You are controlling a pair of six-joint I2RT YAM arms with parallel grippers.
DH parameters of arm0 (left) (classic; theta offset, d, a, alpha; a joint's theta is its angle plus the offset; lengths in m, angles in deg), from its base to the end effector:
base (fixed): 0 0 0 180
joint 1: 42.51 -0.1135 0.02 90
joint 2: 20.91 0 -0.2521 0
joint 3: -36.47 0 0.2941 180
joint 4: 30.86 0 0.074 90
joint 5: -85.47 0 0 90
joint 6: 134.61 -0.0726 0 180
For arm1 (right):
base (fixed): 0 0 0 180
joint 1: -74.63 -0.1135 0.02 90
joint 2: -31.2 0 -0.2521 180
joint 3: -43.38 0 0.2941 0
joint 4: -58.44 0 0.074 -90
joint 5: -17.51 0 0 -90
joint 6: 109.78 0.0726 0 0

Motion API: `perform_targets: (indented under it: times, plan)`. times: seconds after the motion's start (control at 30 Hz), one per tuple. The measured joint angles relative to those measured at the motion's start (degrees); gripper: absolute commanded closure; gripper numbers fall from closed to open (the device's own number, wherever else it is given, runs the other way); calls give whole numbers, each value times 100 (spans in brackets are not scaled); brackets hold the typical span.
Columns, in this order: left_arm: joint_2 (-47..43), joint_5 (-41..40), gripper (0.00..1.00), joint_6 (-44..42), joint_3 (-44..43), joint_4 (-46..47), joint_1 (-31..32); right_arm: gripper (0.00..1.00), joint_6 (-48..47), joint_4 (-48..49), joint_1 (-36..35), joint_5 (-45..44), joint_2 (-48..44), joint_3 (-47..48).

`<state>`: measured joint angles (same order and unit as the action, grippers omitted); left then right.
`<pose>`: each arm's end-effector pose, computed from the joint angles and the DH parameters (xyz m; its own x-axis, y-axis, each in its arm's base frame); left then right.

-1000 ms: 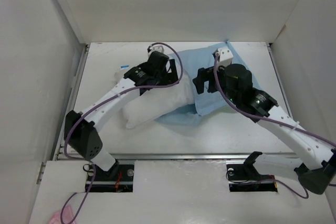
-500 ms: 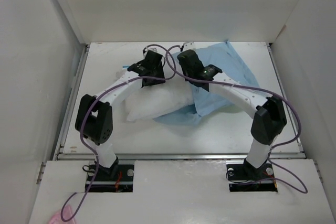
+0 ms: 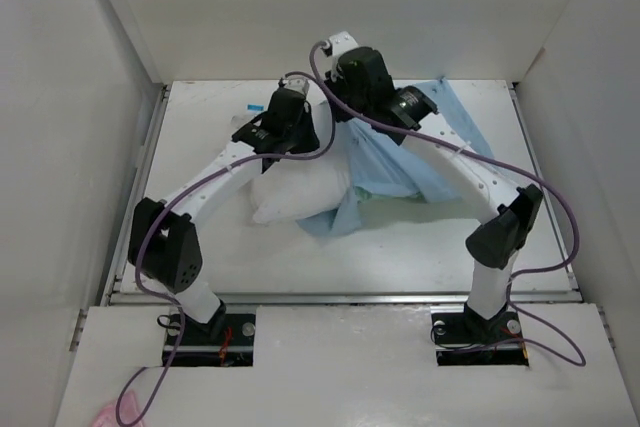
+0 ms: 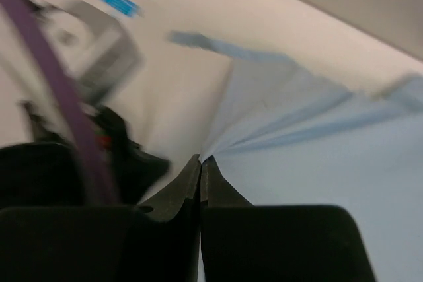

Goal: Put the pillow into the pillowcase

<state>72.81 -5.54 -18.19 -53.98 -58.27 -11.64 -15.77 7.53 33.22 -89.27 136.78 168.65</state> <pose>0.3921 -0.2329 0.2735 -0.6147 -0.1509 -0.7742 0.2529 0.8920 -0.3746 0.3794 0.3066 0.3810 -0.4191 -0.2804 -0.8636 -0.4198 0.9032 -0.0895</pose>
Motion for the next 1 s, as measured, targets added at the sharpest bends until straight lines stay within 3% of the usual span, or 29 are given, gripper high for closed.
perform_targets:
  times: [0.17, 0.3, 0.43, 0.57, 0.67, 0.8, 0.83, 0.93, 0.97, 1.0]
  plan:
    - [-466, 227, 100, -7, -542, 0, 269, 100, -205, -584, -66, 1484, 514, 1974]
    - [-1182, -55, 100, 31, -608, 146, 422, 100, -275, -446, -33, 2555, 492, 2245]
    - [-1753, -975, 100, 334, 127, 501, 525, 100, -264, 129, -81, 3073, -186, 1036]
    - [-1497, -1497, 100, 881, 1233, 1126, 341, 99, -4, 597, -179, 3119, -1178, -1209]
    - [-815, -1499, 100, 1165, 1969, 1582, 293, 91, 339, 763, -179, 2970, -1340, -2483]
    - [-553, -1425, 100, 1340, 2131, 2002, 411, 74, 610, 675, -225, 2892, -1010, -3001]
    - [-619, -1416, 74, 1353, 2083, 2004, 422, 71, 649, 636, -249, 2828, -977, -3001]
    - [-916, -1419, 12, 1351, 1991, 1768, 459, 46, 706, 619, -293, 2527, -1093, -2992]
    - [-1049, -1429, 0, 1368, 1993, 1600, 470, 22, 737, 597, -297, 2404, -1189, -2992]
    - [-1226, -1423, 0, 1403, 2000, 1429, 483, 0, 787, 551, -299, 2258, -1314, -2981]
